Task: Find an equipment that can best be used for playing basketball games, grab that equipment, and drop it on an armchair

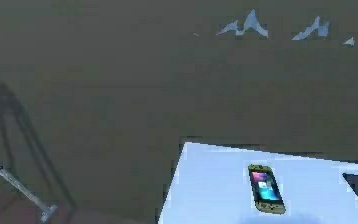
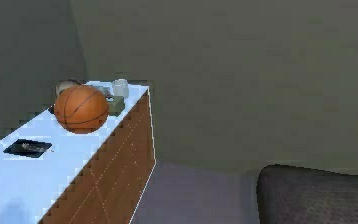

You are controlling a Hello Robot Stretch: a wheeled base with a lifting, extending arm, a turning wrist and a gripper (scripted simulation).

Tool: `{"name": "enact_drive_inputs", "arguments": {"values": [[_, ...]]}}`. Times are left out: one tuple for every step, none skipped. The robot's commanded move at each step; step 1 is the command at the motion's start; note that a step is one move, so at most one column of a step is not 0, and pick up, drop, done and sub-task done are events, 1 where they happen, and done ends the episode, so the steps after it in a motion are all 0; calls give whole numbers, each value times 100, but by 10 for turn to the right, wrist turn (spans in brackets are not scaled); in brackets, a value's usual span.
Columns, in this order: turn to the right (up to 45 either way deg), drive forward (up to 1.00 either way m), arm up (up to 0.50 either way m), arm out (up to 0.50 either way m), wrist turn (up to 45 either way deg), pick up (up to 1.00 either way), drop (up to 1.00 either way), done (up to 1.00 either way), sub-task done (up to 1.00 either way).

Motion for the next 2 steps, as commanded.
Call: {"name": "enact_drive_inputs", "arguments": {"values": [[-210, 0, 0, 0, 0, 0, 0, 0, 0], [450, 0, 0, 0, 0, 0, 0, 0, 0]]}}
